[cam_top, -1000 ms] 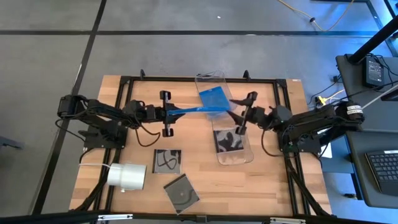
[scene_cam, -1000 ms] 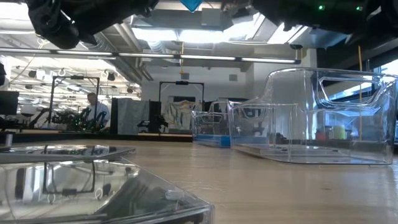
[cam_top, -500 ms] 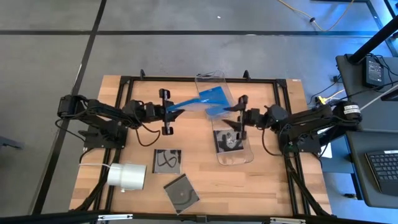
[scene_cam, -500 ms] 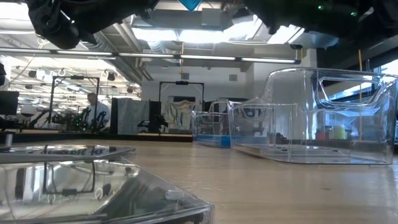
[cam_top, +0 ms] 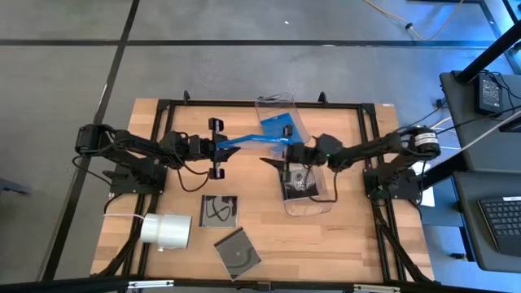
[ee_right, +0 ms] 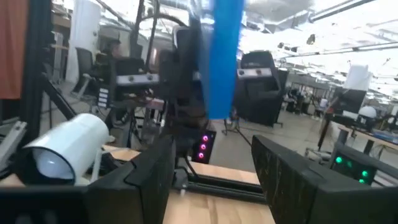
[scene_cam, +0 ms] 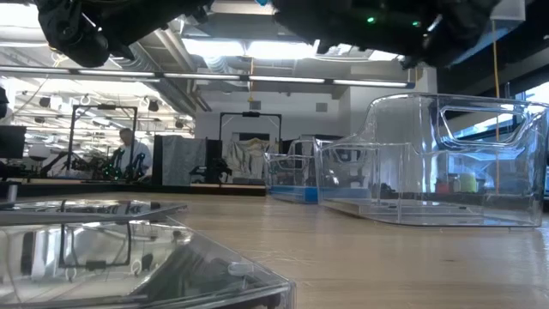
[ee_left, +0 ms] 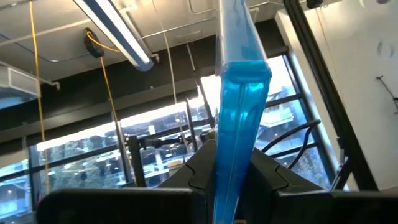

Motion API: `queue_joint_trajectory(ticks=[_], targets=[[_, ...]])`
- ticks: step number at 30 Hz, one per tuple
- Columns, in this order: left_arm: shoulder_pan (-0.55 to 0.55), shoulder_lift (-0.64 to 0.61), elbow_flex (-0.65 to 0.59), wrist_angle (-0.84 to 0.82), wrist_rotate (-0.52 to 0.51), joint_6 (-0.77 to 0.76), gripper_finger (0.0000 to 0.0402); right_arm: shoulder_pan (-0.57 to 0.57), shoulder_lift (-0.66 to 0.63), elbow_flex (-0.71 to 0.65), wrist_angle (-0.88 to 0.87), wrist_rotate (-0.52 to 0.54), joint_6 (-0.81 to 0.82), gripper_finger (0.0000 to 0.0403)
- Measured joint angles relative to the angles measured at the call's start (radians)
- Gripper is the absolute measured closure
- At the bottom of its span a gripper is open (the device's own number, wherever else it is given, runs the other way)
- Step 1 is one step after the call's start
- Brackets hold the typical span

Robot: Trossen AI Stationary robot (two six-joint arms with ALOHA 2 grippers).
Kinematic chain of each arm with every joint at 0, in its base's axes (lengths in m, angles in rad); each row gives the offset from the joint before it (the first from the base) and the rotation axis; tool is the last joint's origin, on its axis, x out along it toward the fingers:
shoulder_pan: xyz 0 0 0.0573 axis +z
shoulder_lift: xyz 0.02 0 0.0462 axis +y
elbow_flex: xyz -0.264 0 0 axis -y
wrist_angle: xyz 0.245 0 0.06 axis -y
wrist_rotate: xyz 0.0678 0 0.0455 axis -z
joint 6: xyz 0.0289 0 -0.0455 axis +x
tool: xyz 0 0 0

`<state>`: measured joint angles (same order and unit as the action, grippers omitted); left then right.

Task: Pick & place jewel cases by type
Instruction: Put the blue CD case into the top transparent bin

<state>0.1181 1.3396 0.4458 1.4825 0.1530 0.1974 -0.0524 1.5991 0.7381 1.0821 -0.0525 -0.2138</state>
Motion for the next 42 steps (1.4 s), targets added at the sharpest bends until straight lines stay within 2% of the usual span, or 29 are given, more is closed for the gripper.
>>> queue_joint_trajectory(ticks=[7,17,24,27,38,42], targets=[[-0.006,0.000,0.000,-0.009,0.001,0.006,0.0360,-0.010,0.038,0.065,-0.012,-0.020,0.003,0.0186],[-0.006,0.000,0.000,-0.006,0.026,0.031,0.0357,-0.010,0.032,0.067,0.007,-0.055,0.032,0.0192],[-0.006,0.000,0.000,-0.006,0.052,0.033,0.0355,-0.010,0.032,0.067,0.007,-0.060,0.031,0.0246],[-0.006,0.000,0.000,-0.006,0.052,0.033,0.0353,-0.010,0.032,0.068,0.016,-0.099,0.032,0.0267],[-0.006,0.000,0.000,-0.016,0.052,0.034,0.0353,-0.010,0.035,0.123,-0.112,-0.099,0.050,0.0284],[-0.006,0.000,0.000,-0.020,0.053,0.053,0.0347,-0.010,0.035,0.123,-0.115,-0.098,0.046,0.0320]])
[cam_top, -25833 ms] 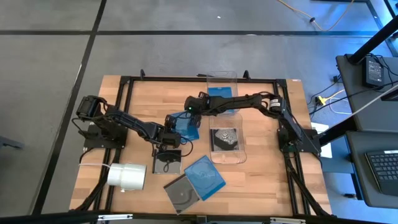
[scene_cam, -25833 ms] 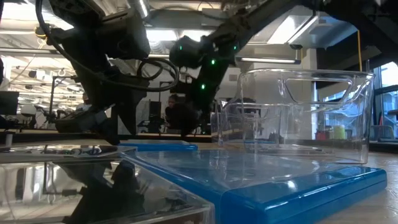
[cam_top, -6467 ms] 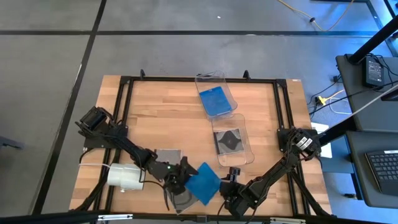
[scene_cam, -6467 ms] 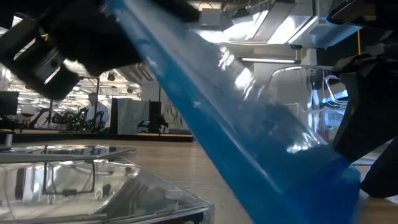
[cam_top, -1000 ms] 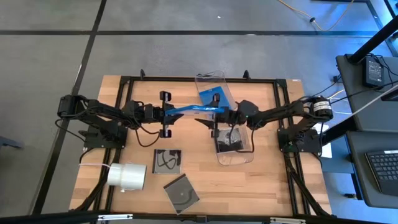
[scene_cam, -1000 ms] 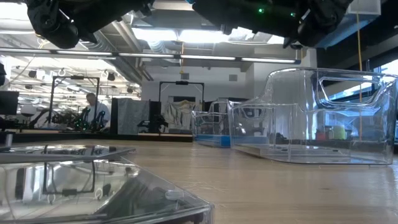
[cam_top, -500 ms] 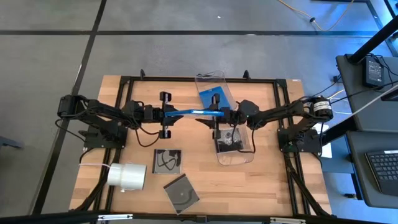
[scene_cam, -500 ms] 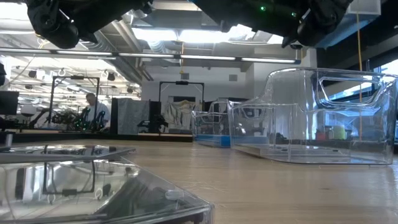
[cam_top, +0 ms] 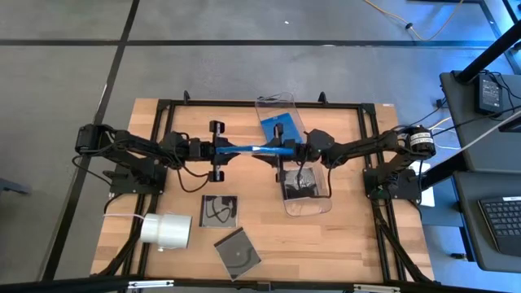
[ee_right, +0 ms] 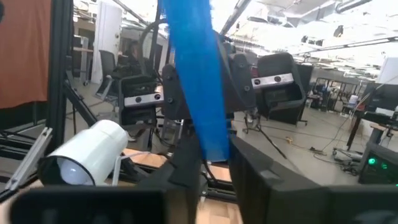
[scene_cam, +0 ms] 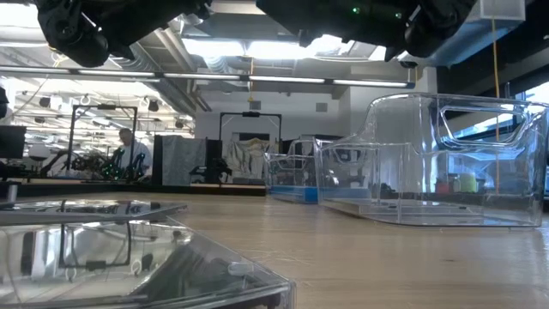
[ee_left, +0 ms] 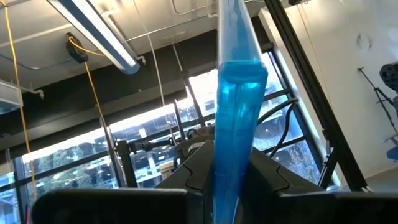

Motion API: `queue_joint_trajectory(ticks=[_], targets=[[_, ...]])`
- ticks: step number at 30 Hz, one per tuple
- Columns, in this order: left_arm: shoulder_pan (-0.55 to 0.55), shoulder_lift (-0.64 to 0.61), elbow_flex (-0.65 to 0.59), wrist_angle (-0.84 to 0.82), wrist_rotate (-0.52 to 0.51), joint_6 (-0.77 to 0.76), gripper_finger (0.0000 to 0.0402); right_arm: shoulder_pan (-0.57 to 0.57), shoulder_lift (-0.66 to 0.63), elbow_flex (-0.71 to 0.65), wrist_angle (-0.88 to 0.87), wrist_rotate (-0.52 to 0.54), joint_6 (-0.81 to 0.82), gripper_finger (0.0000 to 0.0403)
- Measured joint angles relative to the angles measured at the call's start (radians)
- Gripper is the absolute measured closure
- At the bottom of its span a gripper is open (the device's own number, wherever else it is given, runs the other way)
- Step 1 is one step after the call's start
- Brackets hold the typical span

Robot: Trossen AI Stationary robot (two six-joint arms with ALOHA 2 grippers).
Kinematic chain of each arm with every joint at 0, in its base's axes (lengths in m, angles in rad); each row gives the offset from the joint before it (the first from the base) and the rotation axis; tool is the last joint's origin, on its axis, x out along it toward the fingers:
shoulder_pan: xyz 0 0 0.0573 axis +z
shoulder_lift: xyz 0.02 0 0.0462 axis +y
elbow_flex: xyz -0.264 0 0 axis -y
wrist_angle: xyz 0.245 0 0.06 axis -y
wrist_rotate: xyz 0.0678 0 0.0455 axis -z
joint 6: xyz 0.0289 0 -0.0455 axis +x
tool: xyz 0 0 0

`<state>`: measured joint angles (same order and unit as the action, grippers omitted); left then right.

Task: Pick & place jewel cases by type
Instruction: Put the blue CD case into the top transparent bin

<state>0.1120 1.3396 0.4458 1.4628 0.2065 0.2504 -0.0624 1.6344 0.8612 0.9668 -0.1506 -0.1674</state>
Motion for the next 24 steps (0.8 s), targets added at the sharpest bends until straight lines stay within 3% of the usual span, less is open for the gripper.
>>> queue_joint_trajectory(ticks=[3,24], targets=[[0.000,0.000,0.000,0.000,-0.001,-0.001,0.0348,0.000,0.000,0.000,0.000,0.004,-0.028,0.0355],[0.002,0.000,0.000,-0.024,-0.009,-0.023,0.0336,0.002,0.000,0.000,-0.034,0.049,-0.022,0.0355]])
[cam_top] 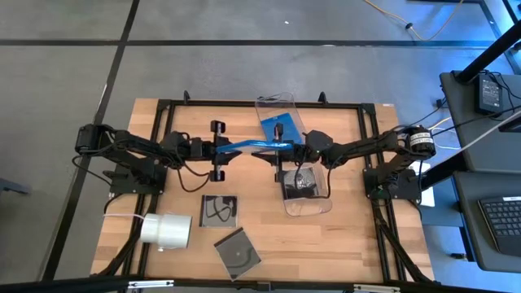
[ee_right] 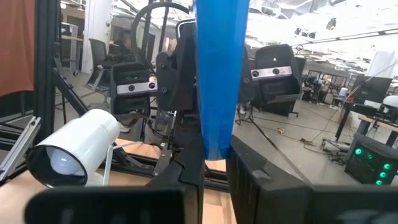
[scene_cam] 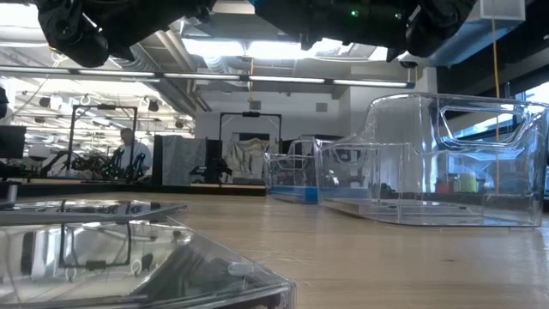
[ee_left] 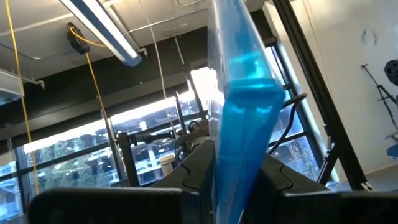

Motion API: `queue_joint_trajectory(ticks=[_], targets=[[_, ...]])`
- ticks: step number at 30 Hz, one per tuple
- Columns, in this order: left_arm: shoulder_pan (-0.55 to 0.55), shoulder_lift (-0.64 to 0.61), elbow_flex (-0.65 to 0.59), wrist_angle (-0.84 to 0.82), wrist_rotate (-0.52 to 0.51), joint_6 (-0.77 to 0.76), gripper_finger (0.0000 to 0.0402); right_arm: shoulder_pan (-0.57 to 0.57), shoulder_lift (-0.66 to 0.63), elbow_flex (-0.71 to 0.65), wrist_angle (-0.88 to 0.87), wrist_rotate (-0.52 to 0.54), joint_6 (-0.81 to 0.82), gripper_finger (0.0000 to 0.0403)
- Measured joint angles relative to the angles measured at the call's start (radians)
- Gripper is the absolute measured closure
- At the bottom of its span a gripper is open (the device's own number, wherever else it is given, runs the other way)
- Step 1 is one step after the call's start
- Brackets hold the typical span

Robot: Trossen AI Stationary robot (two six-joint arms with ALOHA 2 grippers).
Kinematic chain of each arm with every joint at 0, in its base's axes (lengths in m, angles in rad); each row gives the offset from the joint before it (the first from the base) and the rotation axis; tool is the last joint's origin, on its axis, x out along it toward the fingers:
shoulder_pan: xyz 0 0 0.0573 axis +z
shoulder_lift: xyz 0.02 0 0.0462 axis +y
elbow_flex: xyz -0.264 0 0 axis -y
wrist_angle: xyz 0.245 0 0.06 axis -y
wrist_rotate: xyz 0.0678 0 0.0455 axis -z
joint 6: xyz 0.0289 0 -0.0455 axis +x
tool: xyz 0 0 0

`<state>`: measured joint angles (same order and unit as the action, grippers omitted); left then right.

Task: Pick & place jewel cases by type
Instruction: Put the blue CD case into the top transparent bin

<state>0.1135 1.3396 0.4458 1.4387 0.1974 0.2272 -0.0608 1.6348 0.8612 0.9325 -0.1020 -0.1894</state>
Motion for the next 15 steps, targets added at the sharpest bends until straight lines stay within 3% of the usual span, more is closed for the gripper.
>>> queue_joint_trajectory(ticks=[15], targets=[[0.000,-0.002,0.001,-0.107,-0.038,0.003,0.0335,-0.002,-0.072,0.000,-0.093,0.036,0.000,0.0355]])
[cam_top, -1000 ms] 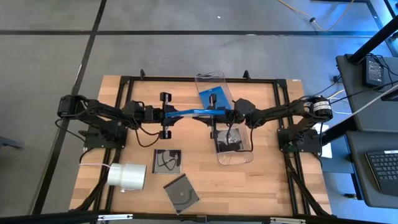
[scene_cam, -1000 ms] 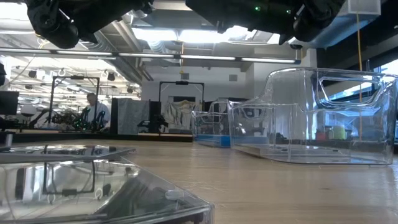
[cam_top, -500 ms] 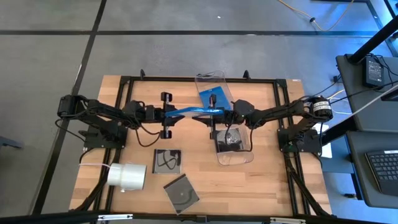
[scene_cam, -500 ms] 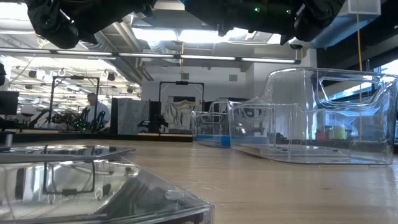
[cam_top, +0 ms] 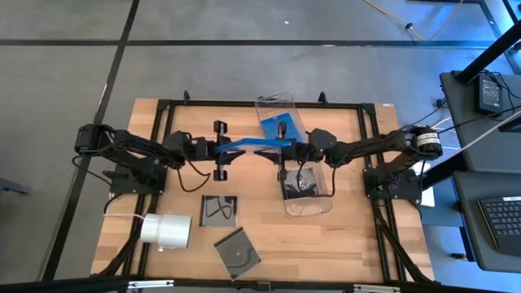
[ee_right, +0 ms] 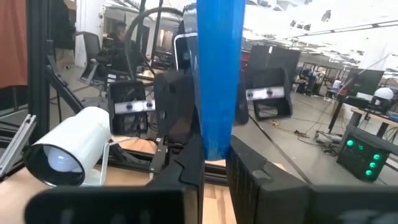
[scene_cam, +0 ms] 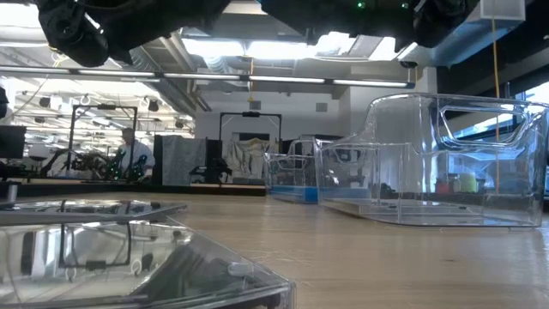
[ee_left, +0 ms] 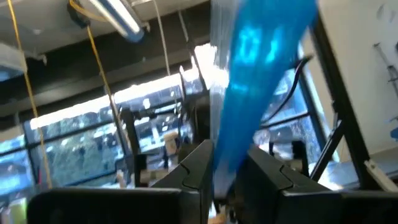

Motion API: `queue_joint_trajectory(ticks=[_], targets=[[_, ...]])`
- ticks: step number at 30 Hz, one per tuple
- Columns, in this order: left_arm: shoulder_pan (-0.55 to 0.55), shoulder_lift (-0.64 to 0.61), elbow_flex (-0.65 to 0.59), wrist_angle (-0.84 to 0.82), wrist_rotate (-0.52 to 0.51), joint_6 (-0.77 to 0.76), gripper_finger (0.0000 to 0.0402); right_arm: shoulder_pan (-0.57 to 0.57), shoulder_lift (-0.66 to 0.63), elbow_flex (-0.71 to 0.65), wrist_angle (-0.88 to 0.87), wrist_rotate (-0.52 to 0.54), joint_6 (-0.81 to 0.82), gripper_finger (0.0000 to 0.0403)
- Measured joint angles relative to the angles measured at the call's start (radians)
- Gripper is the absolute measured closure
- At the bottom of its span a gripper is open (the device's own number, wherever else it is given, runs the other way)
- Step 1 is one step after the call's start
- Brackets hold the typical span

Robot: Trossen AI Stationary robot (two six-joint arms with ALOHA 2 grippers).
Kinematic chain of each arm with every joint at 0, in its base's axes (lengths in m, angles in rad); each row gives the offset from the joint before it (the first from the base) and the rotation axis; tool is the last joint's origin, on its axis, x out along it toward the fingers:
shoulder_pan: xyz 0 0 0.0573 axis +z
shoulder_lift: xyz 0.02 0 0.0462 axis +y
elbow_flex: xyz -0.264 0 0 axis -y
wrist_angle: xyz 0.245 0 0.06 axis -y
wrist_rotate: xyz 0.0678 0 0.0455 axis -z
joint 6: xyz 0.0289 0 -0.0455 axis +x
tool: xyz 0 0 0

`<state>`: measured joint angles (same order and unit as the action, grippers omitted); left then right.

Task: Pick & place jewel cases by type
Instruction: Put the blue CD case into the top transparent bin

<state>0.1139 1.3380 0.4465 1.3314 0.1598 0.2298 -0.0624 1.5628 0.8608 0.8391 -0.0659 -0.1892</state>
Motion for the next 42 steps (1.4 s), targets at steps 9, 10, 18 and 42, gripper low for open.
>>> queue_joint_trajectory(ticks=[9,10,18,42], targets=[[0.000,0.001,0.000,-0.146,-0.036,0.018,0.0306,-0.011,-0.036,0.000,-0.038,0.040,-0.021,0.0355],[-0.002,0.003,-0.002,-0.192,-0.043,0.020,0.0303,-0.016,-0.055,0.001,-0.059,0.056,-0.014,0.0355],[-0.002,0.002,-0.002,-0.477,-0.090,-0.008,0.0292,-0.101,-0.247,0.009,-0.559,0.204,0.173,0.0355],[-0.001,0.001,-0.002,-0.655,-0.087,-0.090,0.0296,-0.609,-0.046,0.303,-1.573,-0.353,0.391,0.0355]])
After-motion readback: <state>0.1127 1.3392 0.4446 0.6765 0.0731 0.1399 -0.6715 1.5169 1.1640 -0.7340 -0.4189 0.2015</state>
